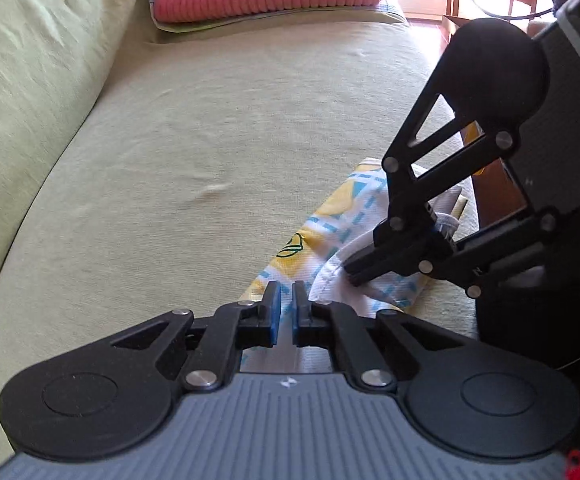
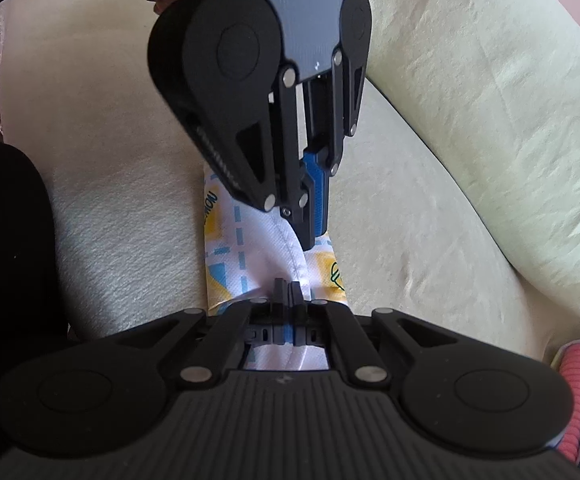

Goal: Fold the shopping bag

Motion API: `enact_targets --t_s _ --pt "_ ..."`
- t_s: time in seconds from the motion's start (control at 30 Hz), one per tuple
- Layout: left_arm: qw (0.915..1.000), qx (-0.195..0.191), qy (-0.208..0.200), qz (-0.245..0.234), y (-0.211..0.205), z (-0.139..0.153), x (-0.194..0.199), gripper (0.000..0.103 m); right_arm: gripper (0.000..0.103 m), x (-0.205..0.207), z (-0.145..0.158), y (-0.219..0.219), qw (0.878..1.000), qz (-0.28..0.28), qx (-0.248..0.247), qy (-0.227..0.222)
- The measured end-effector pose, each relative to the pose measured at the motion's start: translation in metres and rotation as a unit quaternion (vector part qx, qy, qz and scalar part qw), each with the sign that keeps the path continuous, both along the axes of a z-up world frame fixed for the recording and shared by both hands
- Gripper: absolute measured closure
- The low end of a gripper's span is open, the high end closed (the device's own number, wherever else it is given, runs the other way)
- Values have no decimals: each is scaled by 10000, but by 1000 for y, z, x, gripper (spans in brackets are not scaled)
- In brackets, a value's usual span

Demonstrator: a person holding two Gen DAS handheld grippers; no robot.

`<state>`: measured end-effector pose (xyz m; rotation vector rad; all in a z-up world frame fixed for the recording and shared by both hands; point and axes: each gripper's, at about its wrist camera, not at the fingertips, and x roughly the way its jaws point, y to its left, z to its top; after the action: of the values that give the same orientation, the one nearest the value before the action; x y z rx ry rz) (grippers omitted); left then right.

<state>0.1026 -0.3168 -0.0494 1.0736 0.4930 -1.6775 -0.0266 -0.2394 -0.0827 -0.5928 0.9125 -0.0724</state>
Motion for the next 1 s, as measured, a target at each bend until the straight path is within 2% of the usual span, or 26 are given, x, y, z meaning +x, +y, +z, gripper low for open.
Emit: enact_targets --t_s 0.1,0.3,0.47,0.73,0.8,0.9,1.0 --pt "10000 1 -80 -45 -1 -3 -1 103 100 7 -5 7 9998 -179 -112 15" --pt "10000 -33 73 28 2 -7 5 103 99 17 -7 6 9987 -507 -54 64" --pt "9999 -70 147 44 7 -9 9 103 99 31 -8 8 9971 -654 -115 359" --pt "9993 -218 294 89 16 -9 8 103 98 49 -5 18 9927 -504 -289 1060" --pt "9990 -271 352 111 15 -11 9 103 98 54 -2 13 9917 -551 -120 1157" --pt "9985 -323 420 130 12 -15 10 103 99 61 7 -4 9882 -617 400 1344" --pt "9977 -333 561 185 18 -11 16 103 99 78 16 -29 9770 -591 1037 1769"
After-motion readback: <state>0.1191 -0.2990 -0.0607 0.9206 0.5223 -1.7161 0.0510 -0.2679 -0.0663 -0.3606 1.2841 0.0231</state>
